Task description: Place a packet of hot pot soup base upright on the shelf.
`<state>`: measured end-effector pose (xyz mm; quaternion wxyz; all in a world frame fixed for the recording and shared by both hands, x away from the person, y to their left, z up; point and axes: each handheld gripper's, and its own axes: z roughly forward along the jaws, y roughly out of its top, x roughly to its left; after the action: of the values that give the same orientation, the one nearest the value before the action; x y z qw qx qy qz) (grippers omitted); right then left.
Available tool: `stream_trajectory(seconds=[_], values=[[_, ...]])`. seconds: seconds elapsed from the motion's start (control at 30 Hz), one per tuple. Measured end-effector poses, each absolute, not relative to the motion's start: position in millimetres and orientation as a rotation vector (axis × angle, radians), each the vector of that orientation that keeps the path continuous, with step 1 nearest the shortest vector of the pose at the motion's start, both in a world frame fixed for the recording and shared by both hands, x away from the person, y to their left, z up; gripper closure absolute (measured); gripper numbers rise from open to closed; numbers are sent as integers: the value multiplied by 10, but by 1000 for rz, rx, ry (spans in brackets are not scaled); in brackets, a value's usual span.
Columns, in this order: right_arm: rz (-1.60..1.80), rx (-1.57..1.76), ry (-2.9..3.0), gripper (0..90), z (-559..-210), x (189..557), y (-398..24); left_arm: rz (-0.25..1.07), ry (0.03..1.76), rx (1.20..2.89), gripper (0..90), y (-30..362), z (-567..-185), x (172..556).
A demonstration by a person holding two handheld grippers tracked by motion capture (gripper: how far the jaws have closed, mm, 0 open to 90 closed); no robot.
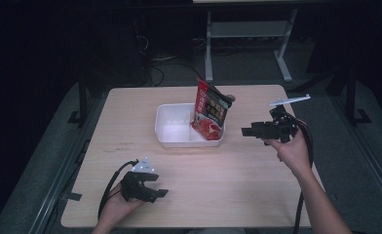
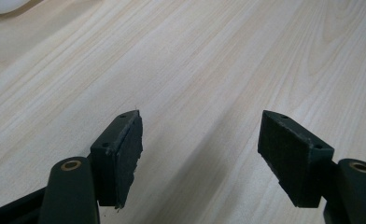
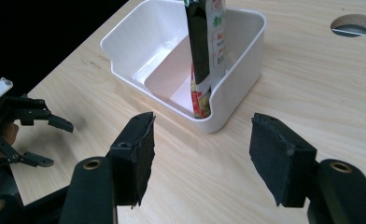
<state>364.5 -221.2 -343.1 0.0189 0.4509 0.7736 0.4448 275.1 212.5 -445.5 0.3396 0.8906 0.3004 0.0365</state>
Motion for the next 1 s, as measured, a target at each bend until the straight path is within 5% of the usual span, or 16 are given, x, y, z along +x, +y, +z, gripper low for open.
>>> stream_trajectory(seconds=[1.0], values=[[1414,1493,2368,375,-3863,3248,-2641,104,777,2341,280,2100,-4466,2742]])
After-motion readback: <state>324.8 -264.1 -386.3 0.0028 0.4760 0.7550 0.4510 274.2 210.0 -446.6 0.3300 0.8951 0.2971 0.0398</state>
